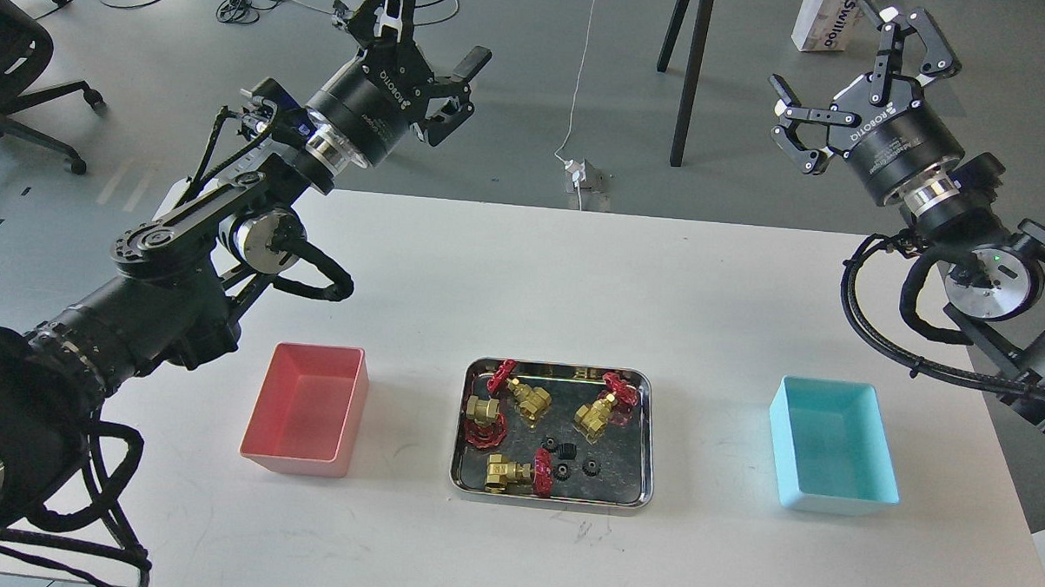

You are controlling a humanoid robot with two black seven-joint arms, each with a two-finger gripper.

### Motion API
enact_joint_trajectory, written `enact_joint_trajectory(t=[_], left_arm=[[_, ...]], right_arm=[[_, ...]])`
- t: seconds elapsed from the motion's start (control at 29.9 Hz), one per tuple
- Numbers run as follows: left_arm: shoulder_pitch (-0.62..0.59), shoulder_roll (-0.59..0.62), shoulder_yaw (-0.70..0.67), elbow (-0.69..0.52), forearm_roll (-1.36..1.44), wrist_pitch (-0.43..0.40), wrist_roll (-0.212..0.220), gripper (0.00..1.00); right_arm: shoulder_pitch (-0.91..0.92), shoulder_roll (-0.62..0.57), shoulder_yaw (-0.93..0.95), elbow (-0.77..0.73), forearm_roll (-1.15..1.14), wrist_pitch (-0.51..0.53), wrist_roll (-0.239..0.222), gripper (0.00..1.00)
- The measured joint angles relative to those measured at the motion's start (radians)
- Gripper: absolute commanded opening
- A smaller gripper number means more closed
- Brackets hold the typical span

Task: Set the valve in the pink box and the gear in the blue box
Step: 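Move the left gripper down toward the metal tray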

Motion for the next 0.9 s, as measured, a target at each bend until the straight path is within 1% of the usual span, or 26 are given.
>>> enact_joint_trajectory(t=[0.13, 0.17, 0.23, 0.3, 0.43, 0.5, 0.57, 0.67, 0.7, 0.77, 0.8, 0.83, 0.87, 0.9], left_arm=[[0.002, 0.0, 0.0, 0.009, -0.002, 0.0, 0.0, 1.0], [0.002, -0.001, 0.0, 0.014, -0.003, 0.0, 0.0, 1.0], [0.002, -0.004, -0.003, 0.022, -0.006, 0.0, 0.0, 1.0], [0.01, -0.02, -0.007, 0.028, -0.011, 0.0, 0.0, 1.0], [0.032, -0.121, -0.016, 0.007, -0.012, 0.0, 0.0, 1.0], [0.032, -0.144, -0.038, -0.039, -0.012, 0.0, 0.0, 1.0], [0.032, -0.143, -0.053, -0.106, -0.006, 0.0, 0.0, 1.0], [0.022, -0.09, -0.051, -0.226, 0.059, 0.005, 0.0, 1.0], [0.013, -0.056, -0.044, -0.274, 0.114, 0.03, 0.0, 1.0], [-0.022, 0.02, 0.009, -0.361, 0.218, 0.113, 0.0, 1.0], [-0.054, 0.064, 0.076, -0.404, 0.257, 0.167, 0.0, 1.0], [-0.099, 0.107, 0.174, -0.444, 0.285, 0.229, 0.0, 1.0], [-0.147, 0.141, 0.274, -0.474, 0.302, 0.288, 0.0, 1.0], [-0.212, 0.174, 0.401, -0.503, 0.32, 0.363, 0.0, 1.0]], right_arm=[[-0.004, 0.005, -0.004, 0.022, -0.062, -0.003, -0.001, 0.99], [-0.003, 0.006, 0.0, 0.034, -0.068, -0.024, -0.001, 1.0], [0.008, 0.006, 0.024, 0.05, -0.073, -0.09, -0.002, 1.0], [0.036, 0.007, 0.067, 0.056, -0.074, -0.18, -0.002, 1.0], [0.121, 0.006, 0.115, 0.06, -0.072, -0.357, -0.002, 1.0], [0.161, -0.004, 0.122, 0.056, -0.063, -0.422, -0.007, 1.0], [0.181, -0.011, 0.123, 0.052, -0.049, -0.467, -0.019, 1.0], [0.184, -0.042, 0.118, 0.059, -0.015, -0.501, -0.053, 1.0], [0.179, -0.059, 0.118, 0.068, -0.008, -0.504, -0.061, 1.0], [0.163, -0.082, 0.121, 0.091, -0.002, -0.505, -0.066, 1.0], [0.153, -0.089, 0.124, 0.104, -0.001, -0.505, -0.066, 1.0], [0.144, -0.096, 0.131, 0.116, -0.001, -0.503, -0.067, 1.0], [0.138, -0.101, 0.138, 0.124, -0.001, -0.501, -0.067, 1.0], [0.132, -0.106, 0.146, 0.129, -0.001, -0.501, -0.067, 1.0]])
